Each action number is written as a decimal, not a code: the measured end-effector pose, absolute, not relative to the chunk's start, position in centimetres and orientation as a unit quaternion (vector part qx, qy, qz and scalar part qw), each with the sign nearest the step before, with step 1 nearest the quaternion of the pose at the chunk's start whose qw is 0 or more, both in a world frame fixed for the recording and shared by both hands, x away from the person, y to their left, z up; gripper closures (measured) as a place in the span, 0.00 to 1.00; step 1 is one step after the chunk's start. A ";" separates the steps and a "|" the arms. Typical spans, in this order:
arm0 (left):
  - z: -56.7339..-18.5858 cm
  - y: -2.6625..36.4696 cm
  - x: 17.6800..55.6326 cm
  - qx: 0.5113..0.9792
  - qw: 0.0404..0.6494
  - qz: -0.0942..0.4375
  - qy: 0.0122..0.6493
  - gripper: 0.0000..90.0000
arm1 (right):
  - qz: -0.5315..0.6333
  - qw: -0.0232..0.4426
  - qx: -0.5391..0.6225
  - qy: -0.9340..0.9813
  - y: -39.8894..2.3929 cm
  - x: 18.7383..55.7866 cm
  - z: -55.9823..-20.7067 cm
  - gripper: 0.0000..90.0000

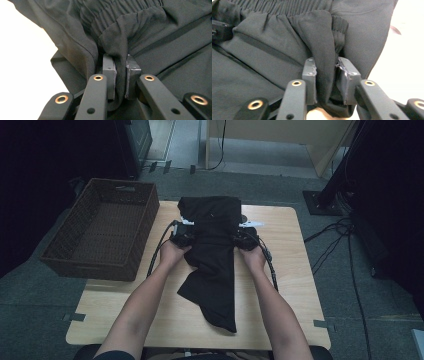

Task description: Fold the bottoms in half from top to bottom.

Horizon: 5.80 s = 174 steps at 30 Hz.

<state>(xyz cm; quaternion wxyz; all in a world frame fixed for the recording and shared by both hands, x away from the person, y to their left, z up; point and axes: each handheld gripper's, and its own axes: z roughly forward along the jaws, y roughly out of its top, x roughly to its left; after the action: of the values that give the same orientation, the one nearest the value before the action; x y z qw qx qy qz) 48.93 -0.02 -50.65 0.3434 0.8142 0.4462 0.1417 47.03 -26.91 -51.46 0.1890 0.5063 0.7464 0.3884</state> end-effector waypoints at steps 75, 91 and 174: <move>-50.0 0.6 48.0 0.840 0.306 0.146 0.423 0.86 | 0.433 0.124 0.406 0.795 -24.7 30.3 -51.3 0.55; -50.0 1.0 47.9 0.840 0.310 0.143 0.423 0.85 | 0.386 0.090 0.410 0.822 -26.4 28.4 -51.1 1.00; -50.5 3.8 34.8 0.856 0.361 -0.008 0.370 0.95 | 0.422 0.067 0.439 0.790 -27.2 31.6 -50.6 0.88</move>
<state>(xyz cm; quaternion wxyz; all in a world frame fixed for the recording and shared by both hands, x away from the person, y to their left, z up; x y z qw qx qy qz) 34.78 3.82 -50.47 0.3607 0.8563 0.3696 -0.0081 31.62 -27.22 -50.62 0.0675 0.4387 0.7905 0.4221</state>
